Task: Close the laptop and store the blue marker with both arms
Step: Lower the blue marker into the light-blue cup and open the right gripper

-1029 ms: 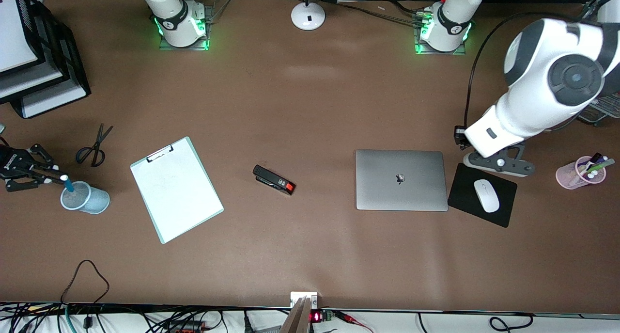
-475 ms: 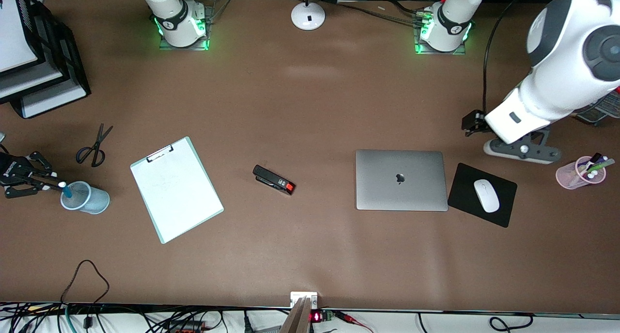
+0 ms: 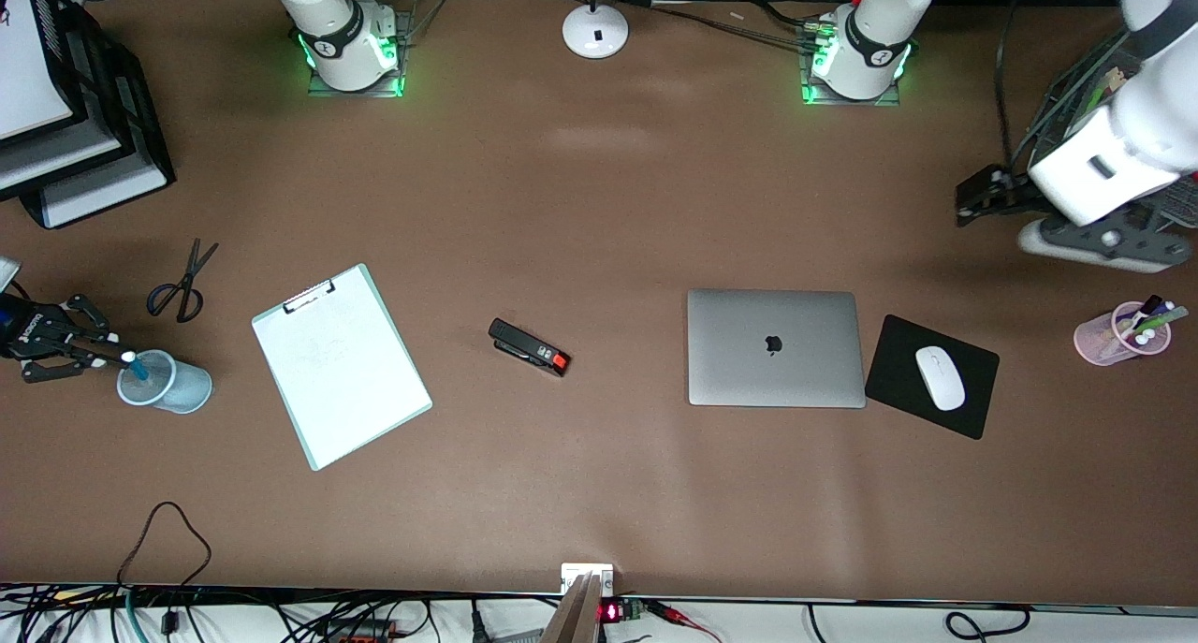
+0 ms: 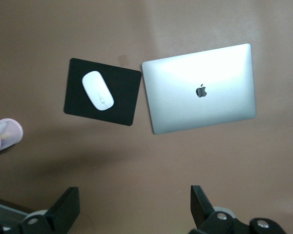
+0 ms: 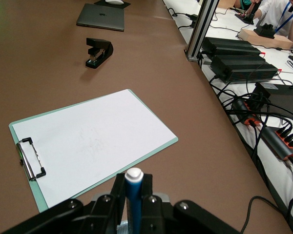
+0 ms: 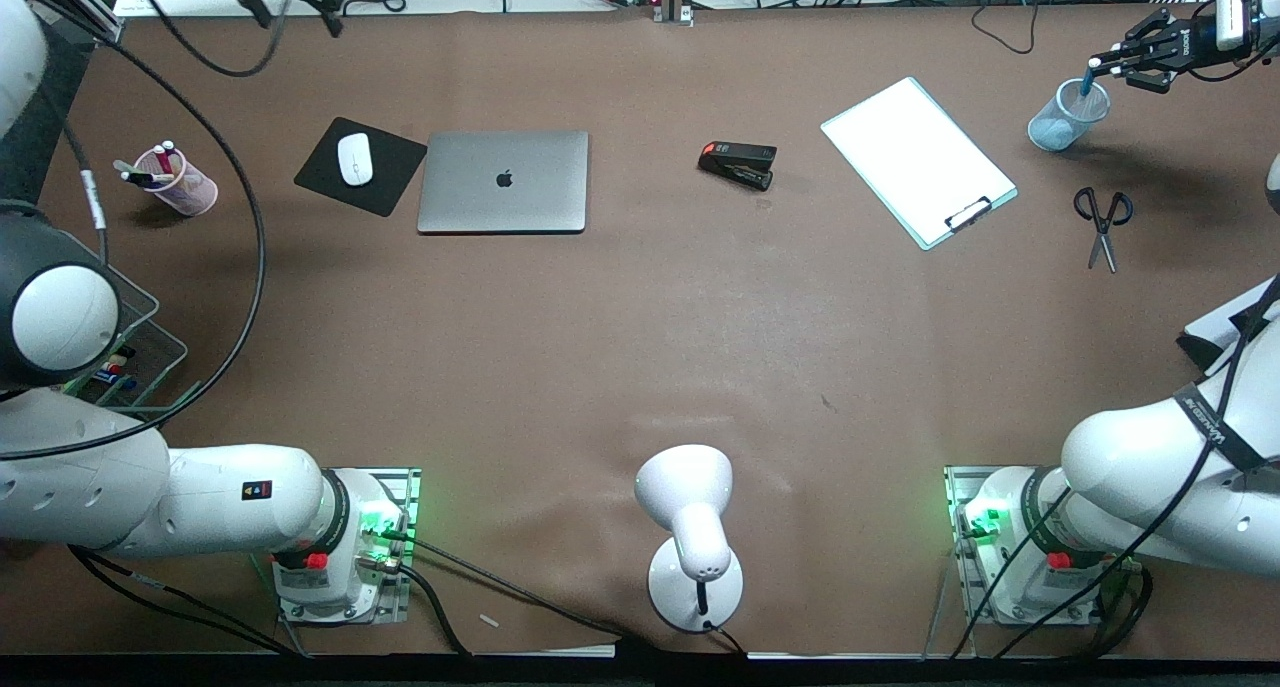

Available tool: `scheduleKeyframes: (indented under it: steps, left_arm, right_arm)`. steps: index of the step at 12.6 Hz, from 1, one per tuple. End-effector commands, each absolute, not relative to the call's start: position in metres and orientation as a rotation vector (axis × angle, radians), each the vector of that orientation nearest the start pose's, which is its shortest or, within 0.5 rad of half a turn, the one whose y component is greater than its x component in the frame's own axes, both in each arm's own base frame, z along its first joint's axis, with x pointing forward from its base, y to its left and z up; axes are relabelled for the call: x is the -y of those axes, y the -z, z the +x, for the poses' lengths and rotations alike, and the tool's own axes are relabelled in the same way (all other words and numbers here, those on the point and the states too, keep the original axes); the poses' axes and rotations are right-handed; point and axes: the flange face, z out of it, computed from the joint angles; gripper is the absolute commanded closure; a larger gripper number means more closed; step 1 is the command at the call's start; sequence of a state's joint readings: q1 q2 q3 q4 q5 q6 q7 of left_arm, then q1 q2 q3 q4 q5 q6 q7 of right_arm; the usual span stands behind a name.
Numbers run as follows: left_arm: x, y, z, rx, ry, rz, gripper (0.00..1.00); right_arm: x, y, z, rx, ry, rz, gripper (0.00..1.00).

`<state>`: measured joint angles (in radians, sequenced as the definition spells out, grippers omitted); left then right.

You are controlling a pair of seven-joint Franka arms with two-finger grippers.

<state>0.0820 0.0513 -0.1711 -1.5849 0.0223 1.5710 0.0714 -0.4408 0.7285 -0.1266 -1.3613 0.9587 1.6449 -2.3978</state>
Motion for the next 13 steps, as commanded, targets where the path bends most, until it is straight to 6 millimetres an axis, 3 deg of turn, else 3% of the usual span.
scheduleKeyframes:
  steps: [1, 4, 6, 8, 13]
  left_arm:
    - [0.037, -0.596, 0.534, -0.256, -0.059, -3.122, 0.00]
    - [0.019, -0.583, 0.531, -0.185, 0.088, -3.124, 0.00]
    - [0.030, -0.574, 0.536, -0.235, 0.097, -3.111, 0.00]
    - [0.040, -0.580, 0.533, -0.269, 0.102, -3.104, 0.00]
    - [0.032, -0.578, 0.535, -0.253, 0.035, -3.110, 0.00]
  right_arm:
    - [0.295, -0.287, 0.648, 1.705, 1.088, -1.757, 1.00]
    - [0.298, -0.270, 0.646, 1.687, 1.077, -1.761, 1.00]
    - [0.301, -0.266, 0.647, 1.689, 1.079, -1.778, 1.00]
    - [0.305, -0.263, 0.645, 1.682, 1.077, -1.793, 1.00]
    - [0.312, -0.251, 0.647, 1.683, 1.072, -1.849, 1.00]
